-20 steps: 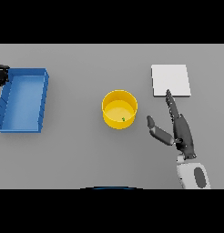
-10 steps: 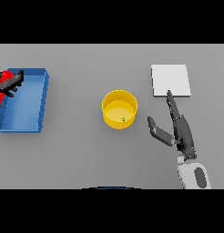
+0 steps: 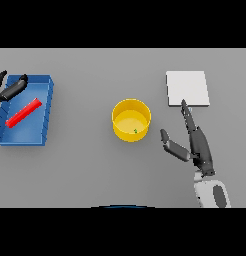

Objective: Pick up the red beaker and tilt it to pour out 1 green nut into yellow bowl. Pick up the yellow bowl and place it on the metallic measuring scale.

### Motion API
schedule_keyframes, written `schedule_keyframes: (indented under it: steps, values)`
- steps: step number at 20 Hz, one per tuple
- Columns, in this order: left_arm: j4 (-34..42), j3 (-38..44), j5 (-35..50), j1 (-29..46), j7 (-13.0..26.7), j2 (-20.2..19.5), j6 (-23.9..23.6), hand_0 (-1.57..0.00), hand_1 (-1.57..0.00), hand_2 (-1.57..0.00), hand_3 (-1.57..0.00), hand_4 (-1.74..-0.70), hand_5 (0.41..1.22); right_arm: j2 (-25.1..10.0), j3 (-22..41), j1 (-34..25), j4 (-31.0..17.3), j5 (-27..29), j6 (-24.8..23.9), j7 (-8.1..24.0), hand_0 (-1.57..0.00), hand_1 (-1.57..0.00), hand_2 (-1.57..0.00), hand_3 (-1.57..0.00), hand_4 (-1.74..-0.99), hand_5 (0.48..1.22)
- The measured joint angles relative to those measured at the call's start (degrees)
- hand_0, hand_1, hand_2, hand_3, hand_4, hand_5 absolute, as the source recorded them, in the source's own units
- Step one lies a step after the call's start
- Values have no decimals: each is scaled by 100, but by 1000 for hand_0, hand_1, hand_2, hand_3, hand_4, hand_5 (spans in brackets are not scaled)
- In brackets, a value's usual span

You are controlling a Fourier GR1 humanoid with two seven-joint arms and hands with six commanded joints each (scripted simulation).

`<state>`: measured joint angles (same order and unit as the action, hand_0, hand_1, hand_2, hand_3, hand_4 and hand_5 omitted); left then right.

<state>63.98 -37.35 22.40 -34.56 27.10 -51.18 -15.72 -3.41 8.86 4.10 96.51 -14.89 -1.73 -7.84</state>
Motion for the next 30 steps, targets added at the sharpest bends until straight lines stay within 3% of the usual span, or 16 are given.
schedule_keyframes:
  steps: [2, 6, 10, 15, 20, 23, 27, 30]
  values:
    - [-65, 103, 18, 0, -261, 18, -87, -43, -38, -36, -30, -711, 674, -109, 70, -54, 35, -304, -85, 218, 1, 1, 1, 1, -1146, 691]
    - [58, 124, 3, 46, -318, -7, -244, -17, -15, -14, -12, -713, 683, -594, 374, -355, 32, -581, 485, 47, 1, 1, 1, 1, -1172, 728]
    - [-27, 200, 114, 35, -509, 84, -168, -6, -6, -5, -4, -719, 664, -1418, 961, -1196, -185, -1713, 1052, 451, 1, 1, 1, 1, -1220, 701]
    - [76, 191, 152, 111, -531, 33, -142, -1, -1, -1, -1, -712, 676, -1957, 1842, -2339, -730, -2787, 1654, 28, 1, 1, 1, 1, -1223, 705]
    - [136, 213, 221, 146, -535, 76, -170, 0, 0, 0, 0, -720, 687, -2129, 2421, -3109, -1282, -3254, 2161, -363, 1, 1, 1, 1, -1215, 704]
    - [176, 226, 239, 197, -559, 24, -160, 1, 1, 1, 1, -722, 688, -2038, 2714, -3465, -1639, -3440, 2492, -310, 1, 1, 1, 1, -1223, 704]
    - [166, 246, 263, 267, -649, 14, -155, 1, 1, 1, 1, -724, 687, -1863, 2993, -3915, -2331, -3696, 2562, -299, 1, 1, 1, 1, -1239, 705]
    - [137, 282, 302, 251, -645, 16, -135, 1, 1, 1, 1, -723, 684, -1846, 3185, -4127, -2598, -3815, 2698, -447, 1, 1, 1, 1, -1266, 720]
